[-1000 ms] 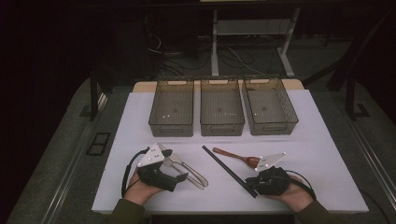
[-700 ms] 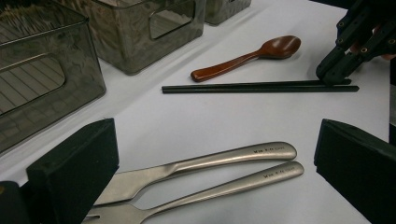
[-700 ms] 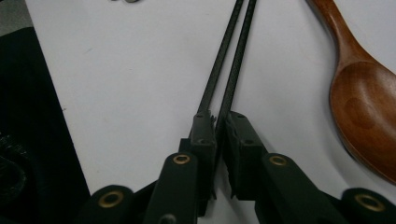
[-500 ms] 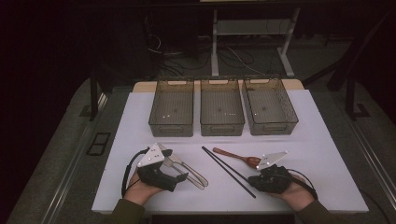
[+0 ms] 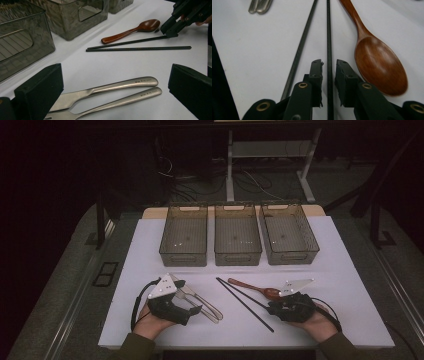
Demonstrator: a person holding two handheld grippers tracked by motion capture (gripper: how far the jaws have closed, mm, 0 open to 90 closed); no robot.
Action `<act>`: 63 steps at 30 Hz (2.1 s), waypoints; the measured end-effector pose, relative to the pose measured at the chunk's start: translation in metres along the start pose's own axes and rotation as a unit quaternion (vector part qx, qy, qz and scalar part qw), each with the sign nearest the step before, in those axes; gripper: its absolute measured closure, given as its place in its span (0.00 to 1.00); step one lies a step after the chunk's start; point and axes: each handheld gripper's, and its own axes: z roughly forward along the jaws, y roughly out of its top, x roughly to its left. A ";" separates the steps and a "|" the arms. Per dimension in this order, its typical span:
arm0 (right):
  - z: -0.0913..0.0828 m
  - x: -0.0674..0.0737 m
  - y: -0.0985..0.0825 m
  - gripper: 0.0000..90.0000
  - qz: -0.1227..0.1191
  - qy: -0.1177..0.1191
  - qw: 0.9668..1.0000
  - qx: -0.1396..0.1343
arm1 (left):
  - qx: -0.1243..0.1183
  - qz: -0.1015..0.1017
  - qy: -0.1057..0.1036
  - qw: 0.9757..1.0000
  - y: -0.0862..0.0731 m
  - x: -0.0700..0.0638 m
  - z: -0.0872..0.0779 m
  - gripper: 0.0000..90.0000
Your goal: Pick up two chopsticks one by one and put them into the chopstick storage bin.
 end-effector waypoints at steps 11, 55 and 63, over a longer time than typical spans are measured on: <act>0.010 -0.002 0.004 0.85 -0.006 -0.007 1.000 -0.010 | 0.001 0.001 0.000 1.000 0.000 -0.001 0.000 0.00; -0.017 -0.007 0.001 0.94 -0.008 0.001 0.999 -0.050 | -0.001 0.003 -0.006 1.000 -0.001 -0.001 0.001 0.00; -0.031 -0.008 0.001 0.94 -0.005 0.008 0.997 -0.080 | 0.000 0.003 -0.008 1.000 -0.001 0.000 0.000 0.00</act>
